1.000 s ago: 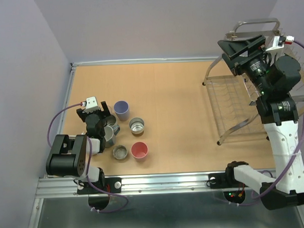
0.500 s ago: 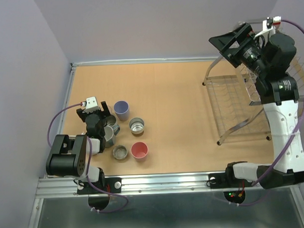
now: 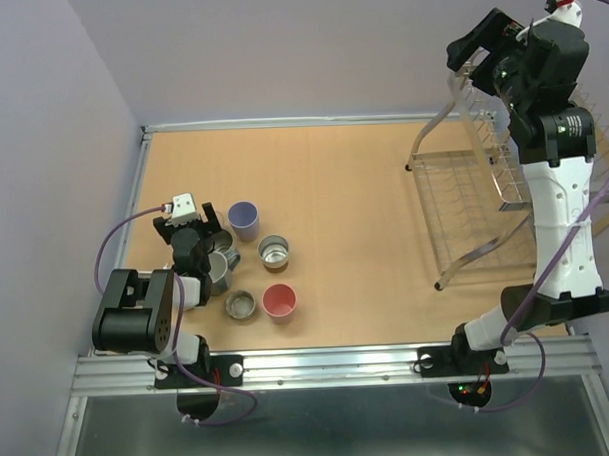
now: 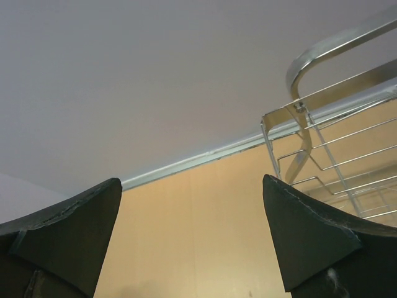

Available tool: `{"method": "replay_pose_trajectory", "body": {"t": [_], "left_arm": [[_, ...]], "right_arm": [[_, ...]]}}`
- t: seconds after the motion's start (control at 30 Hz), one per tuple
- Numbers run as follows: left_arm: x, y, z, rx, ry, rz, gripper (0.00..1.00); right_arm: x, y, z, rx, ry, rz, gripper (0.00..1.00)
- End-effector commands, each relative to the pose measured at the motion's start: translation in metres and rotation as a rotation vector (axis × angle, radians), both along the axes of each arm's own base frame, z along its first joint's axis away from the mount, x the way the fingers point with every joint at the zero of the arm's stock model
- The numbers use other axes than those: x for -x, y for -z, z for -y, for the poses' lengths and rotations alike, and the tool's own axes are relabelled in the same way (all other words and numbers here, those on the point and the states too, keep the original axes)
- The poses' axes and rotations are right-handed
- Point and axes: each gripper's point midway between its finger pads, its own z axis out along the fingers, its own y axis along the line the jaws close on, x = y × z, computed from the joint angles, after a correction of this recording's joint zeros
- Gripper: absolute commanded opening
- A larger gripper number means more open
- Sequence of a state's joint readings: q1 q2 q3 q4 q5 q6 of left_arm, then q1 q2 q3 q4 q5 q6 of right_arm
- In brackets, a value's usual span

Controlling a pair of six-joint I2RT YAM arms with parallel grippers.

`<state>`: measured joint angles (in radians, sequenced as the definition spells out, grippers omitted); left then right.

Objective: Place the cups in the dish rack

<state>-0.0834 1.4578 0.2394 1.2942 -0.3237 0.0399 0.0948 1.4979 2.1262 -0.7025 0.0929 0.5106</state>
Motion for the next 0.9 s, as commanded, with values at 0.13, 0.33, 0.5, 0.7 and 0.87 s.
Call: {"method": "replay_pose_trajectory", "body": {"t": [0.13,0.33,0.5,0.7,0.87], "left_arm": [[-0.004,-0.063,-0.001,0.021,-0.008,0.263,0.99],[-0.004,-0.062,-0.001,0.021,-0.008,0.262,0.99],[-0.004,-0.062,-0.001,0.021,-0.008,0.262,0.99],[-0.004,-0.062,-0.001,0.021,-0.008,0.26,0.99],[-0.003,-0.062,-0.001,0.021,-0.01,0.26,0.99]], "right_arm": [[-0.015,0.022,0.039,0.201,0.185,-0.072,1.0],[-0.027,0.054,0.051,0.308,0.217,-0.198,1.0],[-0.031,0.076,0.052,0.314,0.22,-0.265,1.0],[-0.029,0.103,0.048,0.313,0.194,-0.348,1.0],[-0.019,0.128,0.051,0.329,0.195,-0.441,1.0]]}}
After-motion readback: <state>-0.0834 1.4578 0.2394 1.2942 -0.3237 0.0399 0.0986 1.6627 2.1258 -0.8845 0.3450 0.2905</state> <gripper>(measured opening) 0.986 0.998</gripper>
